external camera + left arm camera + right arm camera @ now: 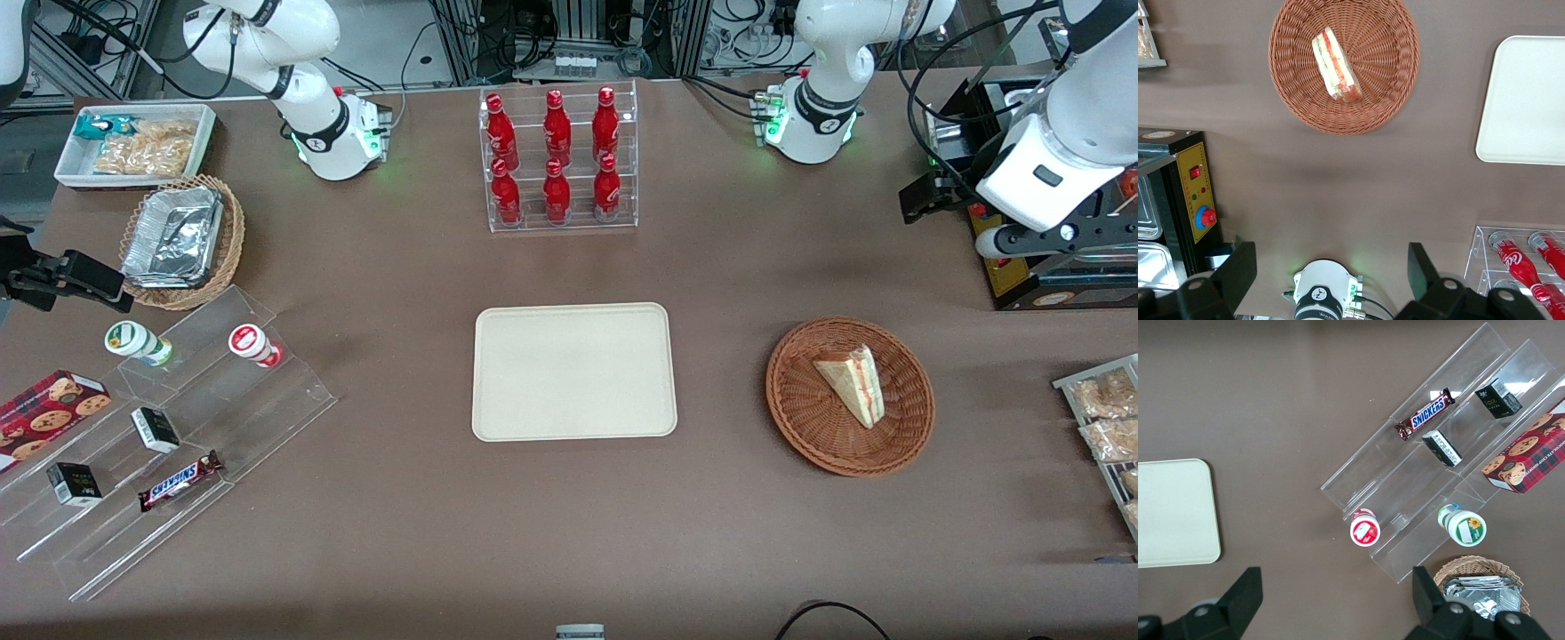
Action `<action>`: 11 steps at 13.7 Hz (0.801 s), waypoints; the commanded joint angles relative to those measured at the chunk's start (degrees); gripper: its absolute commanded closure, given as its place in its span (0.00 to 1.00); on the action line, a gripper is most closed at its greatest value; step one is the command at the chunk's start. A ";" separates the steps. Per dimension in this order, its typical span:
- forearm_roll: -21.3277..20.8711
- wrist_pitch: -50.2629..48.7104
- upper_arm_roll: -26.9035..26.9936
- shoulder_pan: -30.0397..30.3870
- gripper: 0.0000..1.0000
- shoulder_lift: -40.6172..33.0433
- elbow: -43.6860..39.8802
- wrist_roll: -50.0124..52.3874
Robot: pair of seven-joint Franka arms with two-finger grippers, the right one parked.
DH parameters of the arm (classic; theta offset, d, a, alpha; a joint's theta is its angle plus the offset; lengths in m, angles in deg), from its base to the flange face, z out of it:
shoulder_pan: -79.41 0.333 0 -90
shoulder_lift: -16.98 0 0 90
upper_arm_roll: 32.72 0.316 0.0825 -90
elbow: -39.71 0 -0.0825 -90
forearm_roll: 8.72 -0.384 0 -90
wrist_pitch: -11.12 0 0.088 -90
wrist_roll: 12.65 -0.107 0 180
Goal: Place sandwich from basket to tray
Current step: 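Move the left gripper down over the wrapped sandwich in the wicker basket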
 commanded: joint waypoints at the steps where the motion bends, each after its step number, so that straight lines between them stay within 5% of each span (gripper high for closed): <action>1: 0.47 -0.43 -0.18 0.50 0.00 0.28 -0.85 0.11; 7: -1.19 0.79 2.19 0.58 0.00 10.54 -1.12 0.99; 11: -1.46 10.79 6.14 0.50 0.00 19.35 2.21 2.13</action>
